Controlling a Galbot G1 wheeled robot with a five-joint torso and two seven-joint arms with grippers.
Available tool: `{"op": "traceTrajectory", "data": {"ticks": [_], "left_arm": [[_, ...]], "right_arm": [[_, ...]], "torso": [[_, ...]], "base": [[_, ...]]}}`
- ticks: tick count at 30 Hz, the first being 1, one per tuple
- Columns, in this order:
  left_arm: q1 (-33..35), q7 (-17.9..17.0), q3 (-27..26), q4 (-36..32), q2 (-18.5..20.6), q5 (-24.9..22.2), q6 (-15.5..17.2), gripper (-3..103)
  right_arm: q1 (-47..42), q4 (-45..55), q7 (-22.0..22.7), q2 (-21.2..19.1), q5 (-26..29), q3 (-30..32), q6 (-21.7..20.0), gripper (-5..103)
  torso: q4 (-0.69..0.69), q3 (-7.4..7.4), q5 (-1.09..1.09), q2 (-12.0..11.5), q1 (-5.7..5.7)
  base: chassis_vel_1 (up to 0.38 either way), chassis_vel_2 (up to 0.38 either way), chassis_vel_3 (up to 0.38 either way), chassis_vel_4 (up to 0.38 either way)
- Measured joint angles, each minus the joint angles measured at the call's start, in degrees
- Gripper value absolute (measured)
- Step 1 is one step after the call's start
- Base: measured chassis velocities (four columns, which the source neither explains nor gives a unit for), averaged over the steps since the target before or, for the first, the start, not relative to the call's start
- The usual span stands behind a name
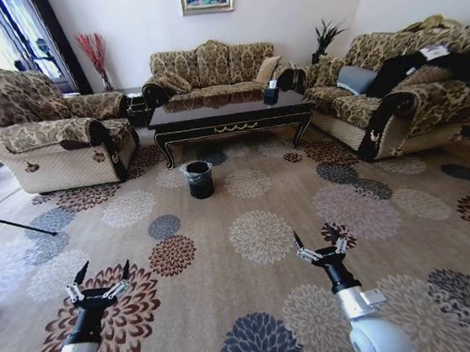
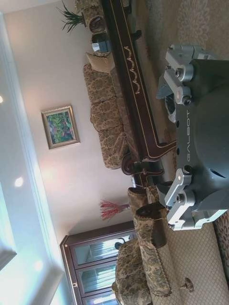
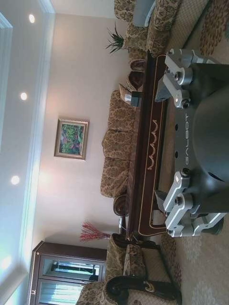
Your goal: Move to the front of the table and pick up the trash from the floor, then place it into the trash bin.
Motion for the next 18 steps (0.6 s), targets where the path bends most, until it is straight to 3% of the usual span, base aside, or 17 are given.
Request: {"op": "traceTrajectory", "data": {"ticks": [18], "left_arm": [[0.0,0.0,0.0,0.0,0.0,0.0,0.0,100]], "right_arm": [[0.0,0.0,0.0,0.0,0.0,0.0,0.0,100]], "torso": [[0.0,2.89,0.0,4.34,1.47]], "base": [[0.0,0.0,0.0,0.0]]}}
